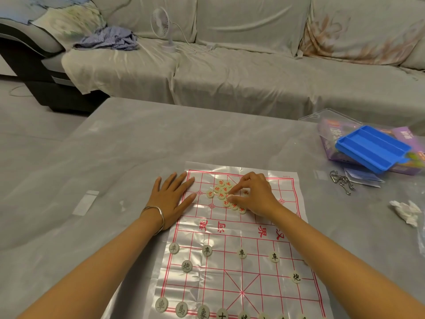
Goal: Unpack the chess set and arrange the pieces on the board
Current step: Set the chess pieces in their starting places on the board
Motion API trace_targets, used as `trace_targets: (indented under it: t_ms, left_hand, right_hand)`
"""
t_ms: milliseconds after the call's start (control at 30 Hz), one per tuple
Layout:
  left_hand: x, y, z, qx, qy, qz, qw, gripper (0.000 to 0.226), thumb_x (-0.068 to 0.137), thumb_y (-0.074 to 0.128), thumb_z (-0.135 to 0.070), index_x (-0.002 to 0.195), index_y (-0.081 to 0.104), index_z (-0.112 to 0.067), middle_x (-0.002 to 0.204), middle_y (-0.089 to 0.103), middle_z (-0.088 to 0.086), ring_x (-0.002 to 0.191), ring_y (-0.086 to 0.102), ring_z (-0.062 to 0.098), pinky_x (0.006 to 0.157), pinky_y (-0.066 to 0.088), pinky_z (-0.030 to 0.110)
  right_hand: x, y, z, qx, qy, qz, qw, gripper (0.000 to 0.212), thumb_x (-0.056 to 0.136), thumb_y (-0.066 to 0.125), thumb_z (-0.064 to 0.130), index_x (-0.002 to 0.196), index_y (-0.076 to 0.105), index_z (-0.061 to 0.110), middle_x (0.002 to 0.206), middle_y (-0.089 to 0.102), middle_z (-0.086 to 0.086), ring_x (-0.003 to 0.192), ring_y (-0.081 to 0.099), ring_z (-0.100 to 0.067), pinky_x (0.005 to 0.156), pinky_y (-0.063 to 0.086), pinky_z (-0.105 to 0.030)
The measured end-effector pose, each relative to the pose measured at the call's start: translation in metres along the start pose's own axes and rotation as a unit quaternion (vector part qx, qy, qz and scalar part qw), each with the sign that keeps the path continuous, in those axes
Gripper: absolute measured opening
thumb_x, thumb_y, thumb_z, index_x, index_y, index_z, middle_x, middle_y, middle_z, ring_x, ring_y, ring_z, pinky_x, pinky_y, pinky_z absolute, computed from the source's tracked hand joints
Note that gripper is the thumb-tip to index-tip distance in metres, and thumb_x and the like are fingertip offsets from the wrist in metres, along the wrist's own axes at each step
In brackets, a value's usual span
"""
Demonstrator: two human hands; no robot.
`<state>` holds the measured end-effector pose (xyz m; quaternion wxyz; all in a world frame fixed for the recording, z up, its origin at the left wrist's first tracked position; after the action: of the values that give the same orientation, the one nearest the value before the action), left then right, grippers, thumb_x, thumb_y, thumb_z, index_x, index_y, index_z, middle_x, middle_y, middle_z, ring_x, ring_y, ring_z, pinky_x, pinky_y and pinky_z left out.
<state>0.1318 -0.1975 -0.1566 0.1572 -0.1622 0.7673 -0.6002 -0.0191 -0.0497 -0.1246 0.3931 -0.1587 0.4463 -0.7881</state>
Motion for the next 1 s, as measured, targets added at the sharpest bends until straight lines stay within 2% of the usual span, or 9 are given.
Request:
trace_targets:
  t_ms: [300, 500, 600, 667, 733, 800, 867, 933, 1000]
  left_hand:
    - [0.001, 0.001, 0.001, -0.003, -0.008, 0.001, 1.000, 0.104, 0.058, -0.028, -0.080, 0.146, 0.004, -0.036, 0.156, 0.001, -0.010, 0.144, -0.004, 0.016, 0.115, -0.011, 0.042]
    - [-0.001, 0.000, 0.001, -0.004, -0.010, 0.006, 1.000, 0.105, 0.057, -0.029, -0.081, 0.146, 0.005, -0.036, 0.156, 0.002, -0.009, 0.144, -0.003, 0.016, 0.116, -0.009, 0.042]
    - [-0.002, -0.001, 0.000, -0.009, -0.007, 0.008, 1.000, 0.104, 0.057, -0.029, -0.080, 0.146, 0.004, -0.037, 0.156, 0.001, -0.009, 0.144, -0.004, 0.016, 0.115, -0.010, 0.041]
    - [-0.002, -0.004, -0.003, -0.021, 0.008, -0.002, 1.000, 0.099, 0.061, -0.028, -0.078, 0.145, 0.003, -0.038, 0.156, 0.000, -0.010, 0.144, -0.006, 0.014, 0.115, -0.013, 0.038]
    - [-0.002, -0.007, -0.013, -0.022, 0.043, -0.009, 0.999, 0.088, 0.066, -0.028, -0.075, 0.142, 0.000, -0.041, 0.156, 0.001, -0.011, 0.143, -0.009, 0.011, 0.114, -0.016, 0.035]
    - [-0.001, -0.008, -0.028, -0.016, 0.089, 0.003, 0.996, 0.083, 0.069, -0.029, -0.071, 0.141, 0.001, -0.041, 0.155, 0.004, -0.012, 0.143, -0.008, 0.010, 0.114, -0.016, 0.033]
    - [0.002, -0.010, -0.046, 0.003, 0.128, 0.021, 0.992, 0.088, 0.072, -0.028, -0.068, 0.144, 0.012, -0.038, 0.154, 0.011, -0.013, 0.144, -0.001, 0.012, 0.115, -0.012, 0.033]
    - [0.007, -0.017, -0.060, 0.002, 0.132, 0.020, 0.991, 0.081, 0.080, -0.014, -0.066, 0.143, 0.027, -0.034, 0.151, 0.025, -0.011, 0.142, 0.012, 0.013, 0.116, 0.000, 0.031]
    - [0.018, -0.022, -0.063, -0.025, 0.098, 0.017, 0.995, 0.056, 0.092, 0.020, -0.056, 0.138, 0.038, -0.029, 0.142, 0.039, -0.007, 0.134, 0.027, 0.015, 0.112, 0.018, 0.030]
  right_hand:
    - [-0.005, 0.002, -0.001, 0.064, 0.005, 0.036, 0.997, 0.013, 0.076, 0.075, 0.030, 0.087, 0.073, 0.023, 0.100, 0.067, 0.008, 0.093, 0.053, -0.007, 0.098, 0.045, -0.042]
    - [-0.010, -0.005, -0.009, 0.073, 0.011, 0.016, 0.997, 0.013, 0.082, 0.070, 0.024, 0.094, 0.072, 0.021, 0.104, 0.069, 0.003, 0.088, 0.059, -0.008, 0.081, 0.053, -0.025]
    - [-0.011, -0.014, -0.008, 0.080, 0.007, 0.011, 0.997, 0.021, 0.088, 0.062, 0.027, 0.104, 0.071, 0.019, 0.106, 0.068, 0.003, 0.082, 0.054, -0.005, 0.068, 0.044, -0.013]
    - [-0.012, -0.019, -0.001, 0.057, -0.012, 0.016, 0.998, 0.027, 0.092, 0.055, 0.032, 0.112, 0.068, 0.020, 0.112, 0.063, 0.004, 0.090, 0.050, -0.008, 0.072, 0.041, -0.015]
    - [-0.012, -0.020, 0.005, 0.024, -0.041, 0.024, 0.999, 0.032, 0.095, 0.048, 0.035, 0.121, 0.062, 0.023, 0.123, 0.056, 0.004, 0.107, 0.046, -0.012, 0.090, 0.041, -0.026]
    - [-0.013, -0.015, 0.010, -0.013, -0.065, 0.044, 0.997, 0.036, 0.096, 0.043, 0.038, 0.129, 0.054, 0.029, 0.136, 0.044, 0.005, 0.124, 0.036, -0.014, 0.106, 0.032, -0.036]
    - [-0.014, -0.006, 0.010, -0.058, -0.084, 0.066, 0.993, 0.038, 0.097, 0.039, 0.041, 0.134, 0.047, 0.034, 0.145, 0.034, 0.007, 0.134, 0.025, -0.015, 0.112, 0.023, -0.041]
    - [-0.014, -0.001, 0.009, -0.076, -0.089, 0.069, 0.991, 0.039, 0.097, 0.037, 0.041, 0.135, 0.044, 0.036, 0.147, 0.030, 0.007, 0.136, 0.020, -0.015, 0.113, 0.019, -0.041]
    - [-0.013, -0.004, 0.008, -0.063, -0.084, 0.050, 0.993, 0.038, 0.097, 0.039, 0.040, 0.134, 0.046, 0.035, 0.146, 0.033, 0.007, 0.135, 0.023, -0.014, 0.112, 0.022, -0.039]
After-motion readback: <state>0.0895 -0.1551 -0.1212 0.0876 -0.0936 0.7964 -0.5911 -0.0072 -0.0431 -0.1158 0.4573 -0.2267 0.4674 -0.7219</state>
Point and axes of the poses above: each hand's wrist, its own x-axis towards the middle knuckle, its own y-axis out of the palm, z = x × y, the point moved 9 cm from there along x, towards the middle knuckle
